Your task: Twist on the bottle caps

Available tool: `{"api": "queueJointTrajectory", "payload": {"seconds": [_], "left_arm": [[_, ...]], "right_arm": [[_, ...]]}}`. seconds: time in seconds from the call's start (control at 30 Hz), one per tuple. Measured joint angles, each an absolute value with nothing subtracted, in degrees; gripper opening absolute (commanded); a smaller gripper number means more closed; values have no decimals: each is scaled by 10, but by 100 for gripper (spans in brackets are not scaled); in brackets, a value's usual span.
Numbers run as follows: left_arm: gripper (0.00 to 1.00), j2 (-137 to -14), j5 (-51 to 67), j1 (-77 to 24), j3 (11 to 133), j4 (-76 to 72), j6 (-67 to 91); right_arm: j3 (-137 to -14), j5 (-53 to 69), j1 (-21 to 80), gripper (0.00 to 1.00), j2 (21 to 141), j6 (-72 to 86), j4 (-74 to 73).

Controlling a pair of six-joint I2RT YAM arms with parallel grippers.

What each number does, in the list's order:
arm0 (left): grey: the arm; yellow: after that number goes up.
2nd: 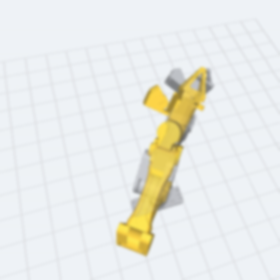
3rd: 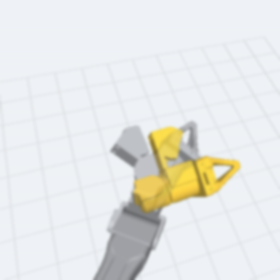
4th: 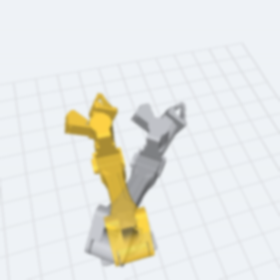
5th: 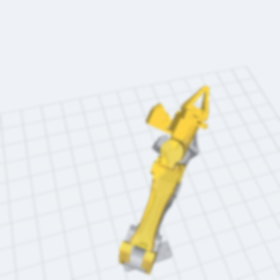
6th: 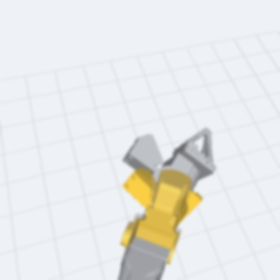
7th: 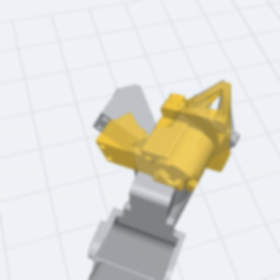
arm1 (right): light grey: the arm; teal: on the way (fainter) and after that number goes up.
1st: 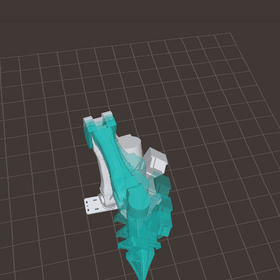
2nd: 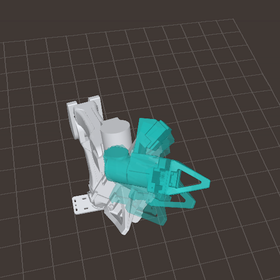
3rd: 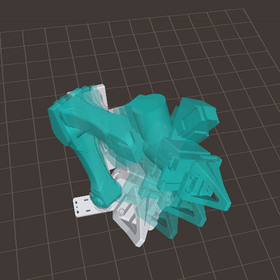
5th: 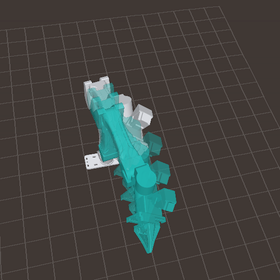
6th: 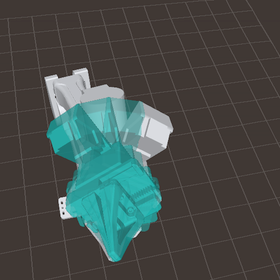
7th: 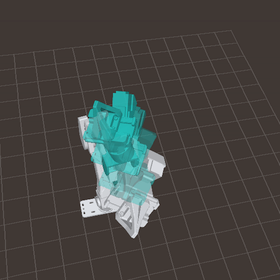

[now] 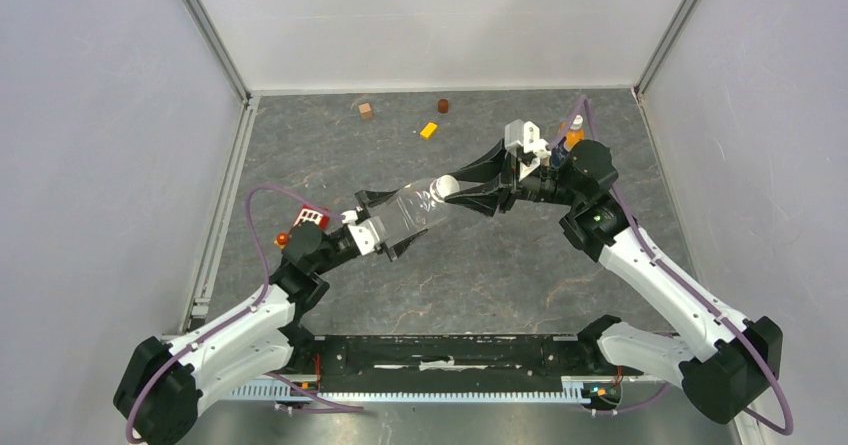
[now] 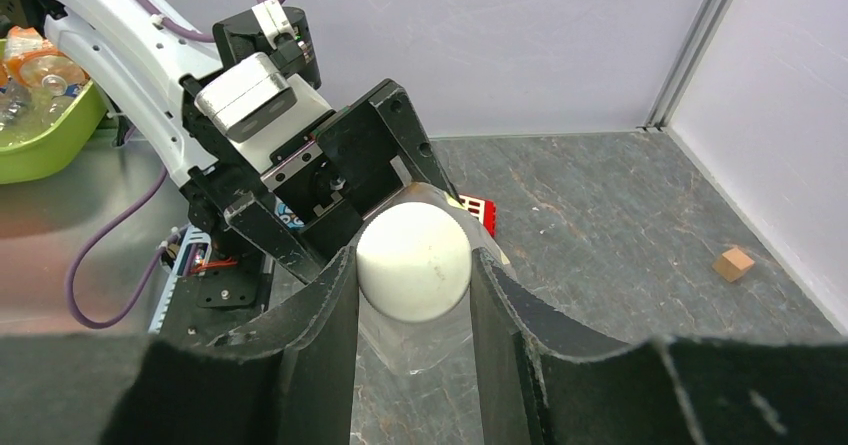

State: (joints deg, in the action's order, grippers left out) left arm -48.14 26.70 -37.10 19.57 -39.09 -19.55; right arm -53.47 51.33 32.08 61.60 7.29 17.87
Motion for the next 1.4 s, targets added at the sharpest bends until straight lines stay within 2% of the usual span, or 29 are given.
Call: {"api": "queueJointTrajectory", "payload": {"seconds": [0.8, 0.97, 1.23, 1.4], "left_arm": [[33, -482, 264, -370, 202, -348, -196], [33, -482, 251, -369, 202, -348, -203], [33, -489, 233, -369, 203, -349, -239], [32, -510, 225, -368, 209, -349, -252]], "right_arm": [[-587, 540, 313, 2, 646, -15, 63], [-598, 536, 310, 7, 660, 6, 60], [-609, 503, 310, 21, 665, 46, 37], [-612, 475, 310, 25, 668, 54, 13]]}}
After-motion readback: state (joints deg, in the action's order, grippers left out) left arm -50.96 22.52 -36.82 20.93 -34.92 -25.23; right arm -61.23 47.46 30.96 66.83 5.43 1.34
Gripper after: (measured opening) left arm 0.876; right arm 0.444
